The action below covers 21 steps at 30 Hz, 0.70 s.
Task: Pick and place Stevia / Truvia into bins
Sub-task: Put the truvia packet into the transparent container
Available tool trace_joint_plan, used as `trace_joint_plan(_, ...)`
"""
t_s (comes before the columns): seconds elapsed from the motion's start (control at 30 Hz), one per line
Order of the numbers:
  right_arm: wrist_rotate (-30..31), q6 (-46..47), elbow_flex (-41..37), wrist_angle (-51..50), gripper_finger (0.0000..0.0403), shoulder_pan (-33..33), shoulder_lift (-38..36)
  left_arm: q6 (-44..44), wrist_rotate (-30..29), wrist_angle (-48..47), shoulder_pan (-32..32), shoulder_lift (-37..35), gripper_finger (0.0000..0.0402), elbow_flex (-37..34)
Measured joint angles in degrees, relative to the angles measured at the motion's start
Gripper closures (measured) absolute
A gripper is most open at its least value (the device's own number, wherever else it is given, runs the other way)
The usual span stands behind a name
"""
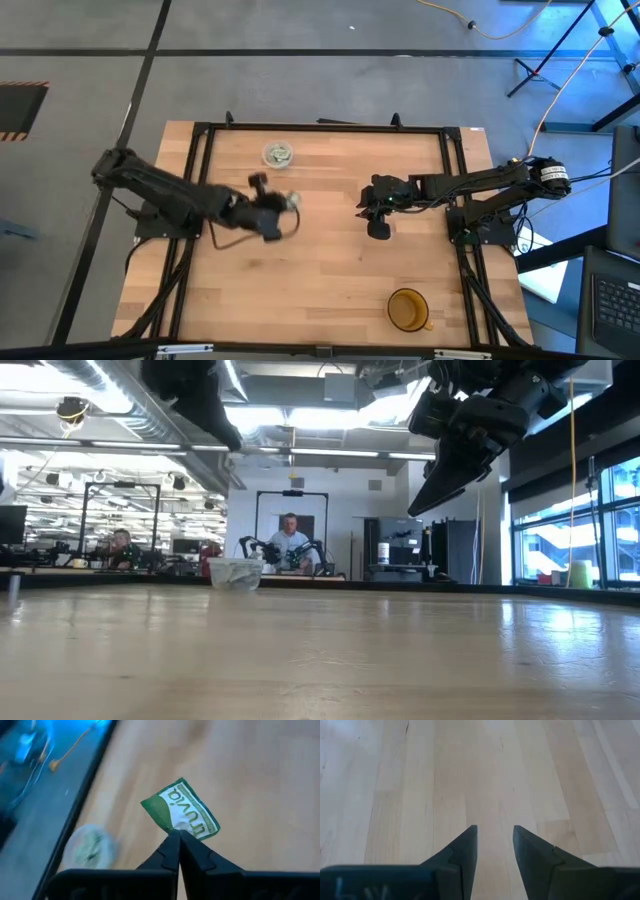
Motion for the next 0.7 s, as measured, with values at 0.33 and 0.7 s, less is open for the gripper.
trace_joint_plan(0.33, -0.02, -0.15, 0.0, 0.11, 0.0273, 0.0, 0.0, 0.92, 8.09, 2.57, 24.53, -2.84, 0.0399, -6.89)
trace_joint_plan(0.7, -0.01, -0.17, 0.0, 0.07, 0.0273, 0.0, 0.0, 8.57, 21.23, 24.33, 44.22, -2.88, 0.04, -17.5)
